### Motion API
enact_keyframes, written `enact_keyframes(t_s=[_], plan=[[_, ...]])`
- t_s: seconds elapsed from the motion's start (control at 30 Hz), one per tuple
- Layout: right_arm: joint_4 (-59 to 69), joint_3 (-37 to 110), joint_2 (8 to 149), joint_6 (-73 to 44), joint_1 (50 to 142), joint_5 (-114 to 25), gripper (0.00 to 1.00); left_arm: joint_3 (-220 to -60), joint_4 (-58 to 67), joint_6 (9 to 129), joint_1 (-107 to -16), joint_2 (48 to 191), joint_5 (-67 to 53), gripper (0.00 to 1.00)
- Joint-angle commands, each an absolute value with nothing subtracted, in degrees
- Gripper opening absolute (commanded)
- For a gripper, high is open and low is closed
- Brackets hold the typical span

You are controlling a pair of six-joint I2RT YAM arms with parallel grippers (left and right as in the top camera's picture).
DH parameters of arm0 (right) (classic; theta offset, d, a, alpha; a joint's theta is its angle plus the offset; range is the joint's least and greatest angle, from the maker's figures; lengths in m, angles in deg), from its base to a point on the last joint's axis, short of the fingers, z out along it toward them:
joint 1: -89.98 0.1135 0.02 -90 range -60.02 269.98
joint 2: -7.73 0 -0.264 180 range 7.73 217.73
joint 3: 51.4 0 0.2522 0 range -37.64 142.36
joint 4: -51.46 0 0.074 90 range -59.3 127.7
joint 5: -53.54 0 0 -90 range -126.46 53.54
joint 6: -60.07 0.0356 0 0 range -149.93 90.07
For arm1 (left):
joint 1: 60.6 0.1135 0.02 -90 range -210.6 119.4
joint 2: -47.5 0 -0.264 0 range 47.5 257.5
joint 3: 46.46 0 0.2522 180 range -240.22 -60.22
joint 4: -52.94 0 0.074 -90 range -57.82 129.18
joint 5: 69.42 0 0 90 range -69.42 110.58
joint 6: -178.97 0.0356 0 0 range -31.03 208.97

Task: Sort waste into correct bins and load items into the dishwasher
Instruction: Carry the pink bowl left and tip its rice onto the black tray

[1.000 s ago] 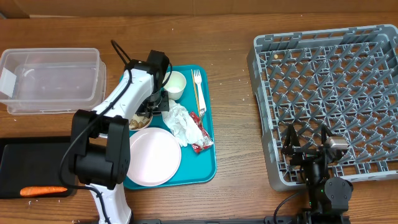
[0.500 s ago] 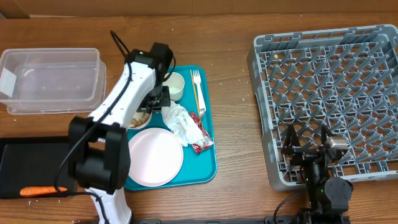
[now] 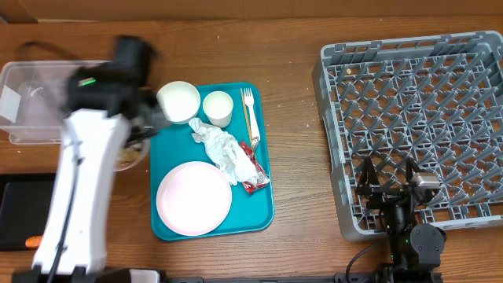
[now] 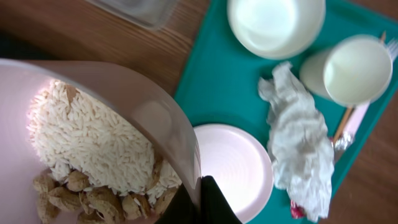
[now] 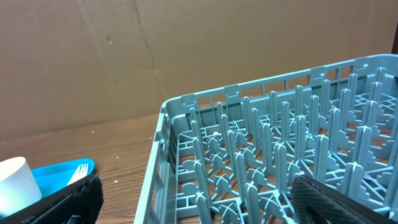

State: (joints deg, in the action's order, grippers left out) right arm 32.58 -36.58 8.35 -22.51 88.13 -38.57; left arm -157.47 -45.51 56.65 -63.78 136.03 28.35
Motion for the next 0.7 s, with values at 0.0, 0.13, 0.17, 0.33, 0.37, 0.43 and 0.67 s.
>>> enact_keyframes(t_s=[0.0, 0.13, 0.17, 0.33, 0.37, 0.43, 0.67], plan=[[33.01, -37.19, 7.9, -22.69, 87.87, -38.16, 1.0, -158.34, -45.48, 58.03, -51.1, 133.67, 23.58, 0.04], [33.01, -37.19, 7.9, -22.69, 87.87, -38.16, 1.0, -153.45, -39.01, 62.97, -35.47, 133.69, 12.41, 0.04], [33.01, -37.19, 7.9, -22.69, 87.87, -38.16, 1.0, -151.5, -36.96, 64.13, -32.15, 133.69, 8.7, 0.04], [33.01, -37.19, 7.9, -22.69, 87.87, -38.16, 1.0, -139.72, -25.86, 69.29, -16.81, 134.06, -6.67, 0.04], [33.01, -37.19, 7.9, -22.69, 87.87, -38.16, 1.0, -136.05, -22.56, 69.29, -12.87, 134.7, -10.34, 0.04], [33.01, -37.19, 7.9, -22.69, 87.87, -38.16, 1.0, -129.93, -15.26, 69.31, -7.47, 136.14, -17.55, 0.04], [33.01, -37.19, 7.9, -22.69, 87.87, -38.16, 1.0, -125.03, -8.79, 71.01, 0.2, 141.8, -32.13, 0.04]])
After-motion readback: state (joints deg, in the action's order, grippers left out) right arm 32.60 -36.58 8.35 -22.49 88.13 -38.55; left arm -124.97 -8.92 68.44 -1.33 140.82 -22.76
